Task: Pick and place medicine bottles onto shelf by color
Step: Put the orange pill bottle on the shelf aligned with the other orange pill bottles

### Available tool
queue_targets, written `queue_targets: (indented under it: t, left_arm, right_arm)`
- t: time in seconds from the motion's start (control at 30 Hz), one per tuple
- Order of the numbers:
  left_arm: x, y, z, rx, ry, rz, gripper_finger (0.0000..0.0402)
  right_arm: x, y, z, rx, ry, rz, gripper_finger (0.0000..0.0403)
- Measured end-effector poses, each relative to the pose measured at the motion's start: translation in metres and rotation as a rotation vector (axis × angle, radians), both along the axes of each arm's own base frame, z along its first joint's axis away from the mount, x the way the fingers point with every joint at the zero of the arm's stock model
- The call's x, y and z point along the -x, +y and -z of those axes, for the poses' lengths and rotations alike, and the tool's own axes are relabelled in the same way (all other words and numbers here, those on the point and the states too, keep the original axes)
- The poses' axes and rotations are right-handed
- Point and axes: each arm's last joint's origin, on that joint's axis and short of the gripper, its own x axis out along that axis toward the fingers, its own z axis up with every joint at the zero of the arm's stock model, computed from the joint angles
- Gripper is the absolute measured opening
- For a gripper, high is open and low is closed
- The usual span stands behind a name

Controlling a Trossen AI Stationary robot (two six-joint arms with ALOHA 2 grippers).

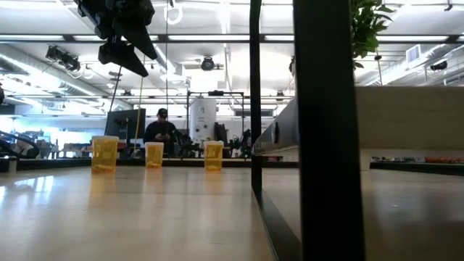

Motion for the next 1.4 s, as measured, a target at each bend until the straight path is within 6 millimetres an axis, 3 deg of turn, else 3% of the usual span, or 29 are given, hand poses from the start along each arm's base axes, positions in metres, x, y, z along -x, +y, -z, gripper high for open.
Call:
queue_targets:
  t: [0.13,0.3,0.63,0.8,1.23,1.4]
  left_arm:
    - [0.0,0.0,0.0,0.004,-0.001,-0.004,0.0293]
    - [0.002,0.0,0.002,-0.004,0.026,0.005,0.0293]
    - [0.033,0.007,0.02,0.002,0.404,-0.019,0.0293]
    - [0.032,0.011,0.02,0.037,0.389,-0.046,0.0293]
    - [0.031,0.011,0.02,0.095,0.36,-0.085,0.0293]
    - [0.031,0.011,0.02,0.098,0.36,-0.09,0.0293]
  right_arm:
    - [-0.02,-0.029,-0.012,0.087,-0.107,0.012,0.0268]
    - [-0.063,-0.075,-0.016,0.167,-0.156,0.08,0.0268]
    - [-0.135,-0.177,-0.024,0.091,-0.322,0.302,0.0268]
    - [-0.171,-0.219,-0.011,0.121,-0.332,0.25,0.0268]
    - [-0.253,-0.303,0.014,0.277,-0.258,0.096,0.0268]
    - [-0.275,-0.33,0.037,0.238,-0.229,0.087,0.0269]
